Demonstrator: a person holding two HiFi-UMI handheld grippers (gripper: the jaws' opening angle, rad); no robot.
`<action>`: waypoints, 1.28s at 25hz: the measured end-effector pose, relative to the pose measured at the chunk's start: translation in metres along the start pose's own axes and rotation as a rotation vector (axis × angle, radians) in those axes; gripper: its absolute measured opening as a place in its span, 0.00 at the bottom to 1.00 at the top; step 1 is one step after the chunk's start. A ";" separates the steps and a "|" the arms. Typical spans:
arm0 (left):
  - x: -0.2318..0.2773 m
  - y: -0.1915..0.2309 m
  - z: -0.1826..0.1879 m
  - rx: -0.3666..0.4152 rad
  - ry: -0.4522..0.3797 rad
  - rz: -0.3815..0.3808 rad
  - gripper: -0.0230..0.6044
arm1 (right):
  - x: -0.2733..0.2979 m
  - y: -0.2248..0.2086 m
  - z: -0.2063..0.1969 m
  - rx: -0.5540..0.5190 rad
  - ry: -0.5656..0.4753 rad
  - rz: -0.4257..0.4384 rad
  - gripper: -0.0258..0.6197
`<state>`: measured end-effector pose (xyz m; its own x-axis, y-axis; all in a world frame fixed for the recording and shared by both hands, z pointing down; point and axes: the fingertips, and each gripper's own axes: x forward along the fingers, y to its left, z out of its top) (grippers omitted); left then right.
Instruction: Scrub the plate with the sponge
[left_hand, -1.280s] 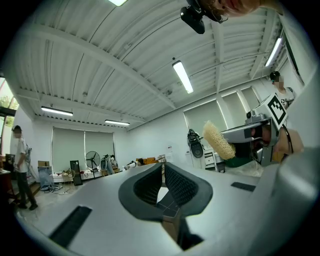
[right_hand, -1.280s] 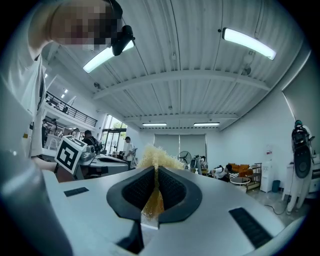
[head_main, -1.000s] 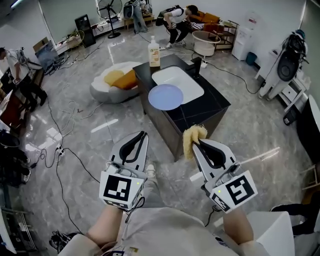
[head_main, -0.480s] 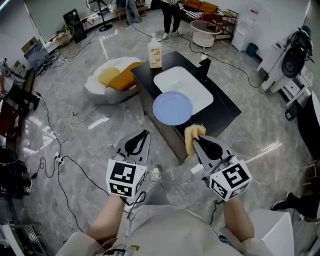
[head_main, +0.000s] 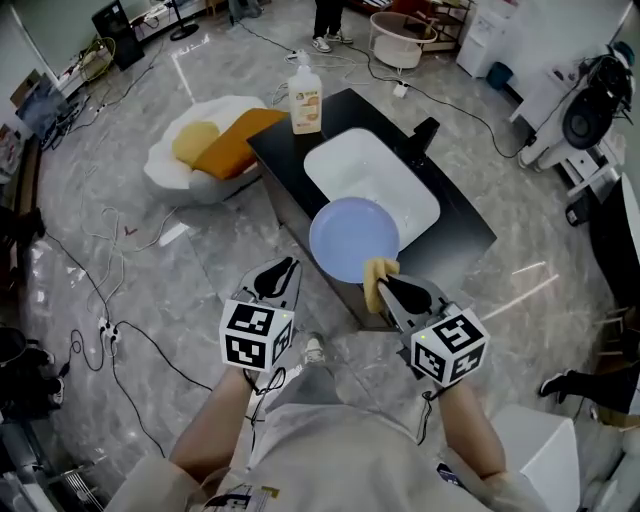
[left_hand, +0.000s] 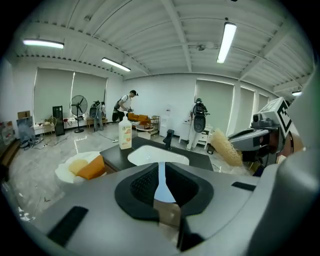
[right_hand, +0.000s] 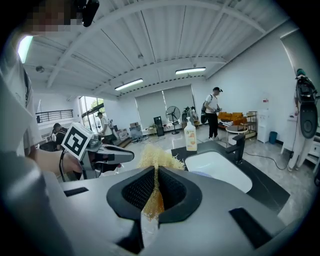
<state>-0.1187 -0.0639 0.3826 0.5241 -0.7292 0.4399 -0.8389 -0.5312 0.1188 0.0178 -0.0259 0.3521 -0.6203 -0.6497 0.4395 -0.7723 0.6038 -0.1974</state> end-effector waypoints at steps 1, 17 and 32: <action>0.010 0.009 -0.003 0.007 0.017 0.002 0.10 | 0.012 -0.006 -0.002 0.010 0.016 -0.008 0.11; 0.116 0.051 -0.075 -0.141 0.226 -0.103 0.25 | 0.136 -0.077 -0.075 0.075 0.262 -0.085 0.11; 0.196 0.058 -0.144 -0.409 0.380 -0.045 0.25 | 0.180 -0.121 -0.157 0.003 0.512 -0.014 0.11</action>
<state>-0.0856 -0.1754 0.6038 0.5346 -0.4630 0.7070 -0.8451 -0.2925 0.4475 0.0207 -0.1435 0.5929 -0.4634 -0.3477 0.8151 -0.7813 0.5943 -0.1906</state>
